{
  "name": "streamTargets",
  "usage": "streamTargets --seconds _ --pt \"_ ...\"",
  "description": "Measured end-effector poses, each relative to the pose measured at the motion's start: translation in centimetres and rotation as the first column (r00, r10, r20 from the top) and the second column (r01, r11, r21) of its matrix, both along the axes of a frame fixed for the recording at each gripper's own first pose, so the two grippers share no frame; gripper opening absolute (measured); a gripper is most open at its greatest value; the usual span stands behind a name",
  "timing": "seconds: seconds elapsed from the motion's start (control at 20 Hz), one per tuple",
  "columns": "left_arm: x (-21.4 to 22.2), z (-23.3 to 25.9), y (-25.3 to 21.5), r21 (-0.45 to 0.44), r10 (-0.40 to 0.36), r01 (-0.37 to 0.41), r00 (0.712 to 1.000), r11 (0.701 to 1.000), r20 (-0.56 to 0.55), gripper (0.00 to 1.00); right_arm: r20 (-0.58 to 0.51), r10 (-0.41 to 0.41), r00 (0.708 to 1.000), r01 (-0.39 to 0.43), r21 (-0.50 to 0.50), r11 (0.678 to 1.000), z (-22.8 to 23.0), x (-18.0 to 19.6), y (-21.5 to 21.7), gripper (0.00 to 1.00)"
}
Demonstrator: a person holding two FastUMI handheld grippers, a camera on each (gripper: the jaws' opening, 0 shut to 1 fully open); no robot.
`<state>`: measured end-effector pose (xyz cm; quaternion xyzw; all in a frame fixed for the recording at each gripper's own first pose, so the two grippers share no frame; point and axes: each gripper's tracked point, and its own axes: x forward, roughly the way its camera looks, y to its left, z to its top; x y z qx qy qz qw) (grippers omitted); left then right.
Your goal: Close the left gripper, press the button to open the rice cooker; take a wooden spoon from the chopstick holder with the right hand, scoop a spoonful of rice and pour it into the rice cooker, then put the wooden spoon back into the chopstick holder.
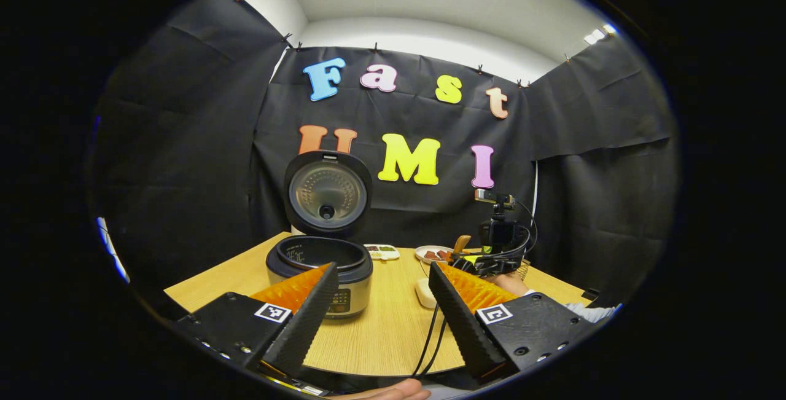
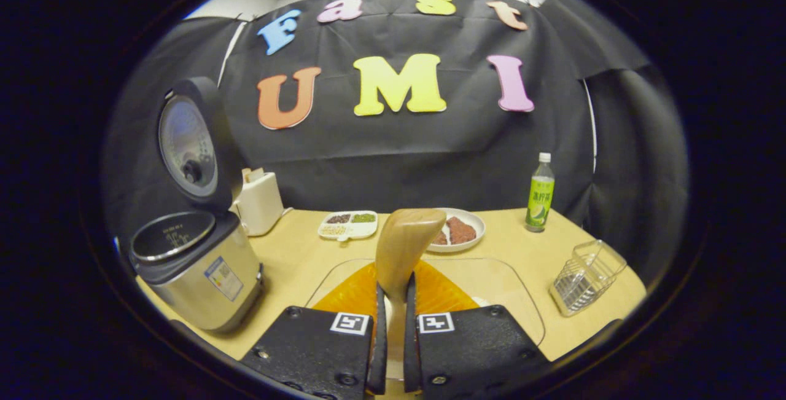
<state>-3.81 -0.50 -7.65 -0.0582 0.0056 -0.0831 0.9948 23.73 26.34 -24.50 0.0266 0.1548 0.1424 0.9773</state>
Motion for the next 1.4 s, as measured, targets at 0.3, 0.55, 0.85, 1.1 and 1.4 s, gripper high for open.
streamTargets --seconds 0.3,0.55,0.85,1.1,1.4 --pt "0.5 -0.7 0.2 -0.011 0.002 -0.002 1.000 1.000 -0.024 0.95 -0.077 -0.033 0.996 0.049 0.215 0.975 0.1 -0.1 -0.1 0.16" --pt "0.8 -1.0 0.4 0.019 0.023 -0.023 0.999 1.000 -0.027 0.95 -0.190 -0.089 0.978 0.169 0.462 0.871 -0.4 0.7 -2.4 0.16" --pt "0.9 -1.3 -0.3 0.022 0.006 -0.005 0.999 1.000 -0.038 0.95 -0.226 -0.129 0.966 0.239 0.580 0.778 -0.4 0.2 -3.4 0.16" --pt "1.1 -2.0 -0.8 0.063 0.002 0.002 0.999 0.998 -0.051 0.95 -0.224 -0.191 0.956 0.294 0.723 0.625 1.8 -0.2 -6.3 0.16" --pt "0.8 -2.1 -1.2 0.114 -0.003 0.009 0.999 0.993 -0.049 0.95 -0.235 -0.257 0.937 0.324 0.861 0.393 4.3 -1.2 -11.0 0.15"
